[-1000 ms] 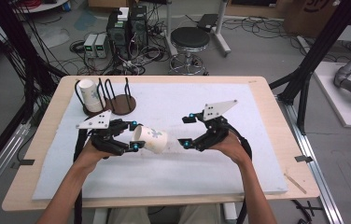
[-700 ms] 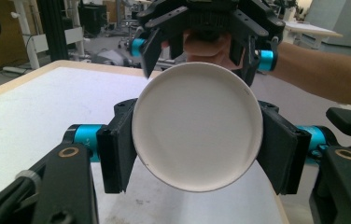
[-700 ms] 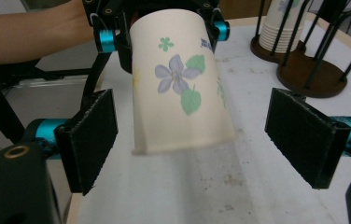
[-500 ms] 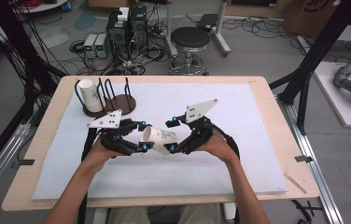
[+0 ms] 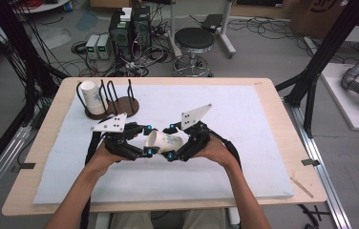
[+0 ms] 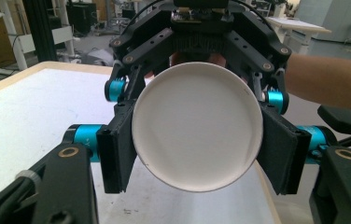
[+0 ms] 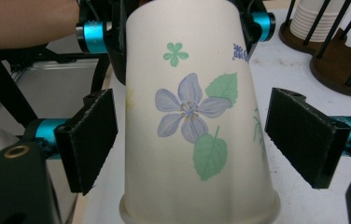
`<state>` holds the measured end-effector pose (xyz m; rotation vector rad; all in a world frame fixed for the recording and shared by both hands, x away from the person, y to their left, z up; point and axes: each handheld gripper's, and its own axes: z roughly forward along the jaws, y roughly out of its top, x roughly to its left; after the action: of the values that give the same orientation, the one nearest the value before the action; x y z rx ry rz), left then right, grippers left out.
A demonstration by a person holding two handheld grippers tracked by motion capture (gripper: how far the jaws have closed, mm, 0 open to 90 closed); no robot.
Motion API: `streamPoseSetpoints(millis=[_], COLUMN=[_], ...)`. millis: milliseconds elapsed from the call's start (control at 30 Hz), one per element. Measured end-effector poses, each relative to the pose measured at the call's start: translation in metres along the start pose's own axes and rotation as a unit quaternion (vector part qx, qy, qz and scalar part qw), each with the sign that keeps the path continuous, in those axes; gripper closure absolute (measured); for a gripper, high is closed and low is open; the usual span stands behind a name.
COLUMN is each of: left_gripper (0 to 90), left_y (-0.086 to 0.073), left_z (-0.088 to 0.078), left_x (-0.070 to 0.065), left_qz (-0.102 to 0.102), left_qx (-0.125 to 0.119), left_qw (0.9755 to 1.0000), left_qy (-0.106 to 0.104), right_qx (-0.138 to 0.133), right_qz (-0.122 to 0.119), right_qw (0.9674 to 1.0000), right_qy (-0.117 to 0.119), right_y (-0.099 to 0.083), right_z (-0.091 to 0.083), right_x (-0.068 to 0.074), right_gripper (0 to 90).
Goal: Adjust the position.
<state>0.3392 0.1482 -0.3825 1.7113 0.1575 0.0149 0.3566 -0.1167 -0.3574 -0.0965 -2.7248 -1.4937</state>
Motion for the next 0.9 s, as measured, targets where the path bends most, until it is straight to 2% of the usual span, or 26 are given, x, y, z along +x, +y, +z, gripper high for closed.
streamPoseSetpoints(millis=[500, 567, 767, 867, 900], left_gripper=[36.0, 36.0, 35.9, 34.7, 31.7], left_y=[0.002, 0.002, 0.0016, 0.0013, 0.0012], left_z=[-0.0041, -0.0048, -0.0049, -0.0053, -0.0051], left_x=[-0.0017, -0.0014, -0.002, -0.0029, -0.0038], left_qz=[-0.001, 0.001, 0.002, 0.01, 0.013], left_qx=[-0.009, -0.007, -0.004, -0.006, -0.006], left_qw=[0.9999, 1.0, 1.0, 0.9999, 0.9999], left_qy=[-0.003, -0.005, -0.007, 0.0, 0.004], right_qx=[0.01, 0.012, 0.017, 0.016, 0.014], right_qz=[0.013, 0.009, 0.005, 0.0, 0.003], right_qw=[0.9998, 0.9997, 0.9996, 0.9997, 0.9997], right_qy=[0.013, 0.019, 0.021, 0.02, 0.02], right_y=[-0.0076, -0.0074, -0.0069, -0.0065, -0.0066], right_z=[0.0098, 0.0098, 0.0096, 0.0087, 0.0081], right_x=[-0.0028, -0.0023, -0.0009, 0.0, 0.0], right_gripper=[17.6, 24.6, 28.1, 30.0, 30.0])
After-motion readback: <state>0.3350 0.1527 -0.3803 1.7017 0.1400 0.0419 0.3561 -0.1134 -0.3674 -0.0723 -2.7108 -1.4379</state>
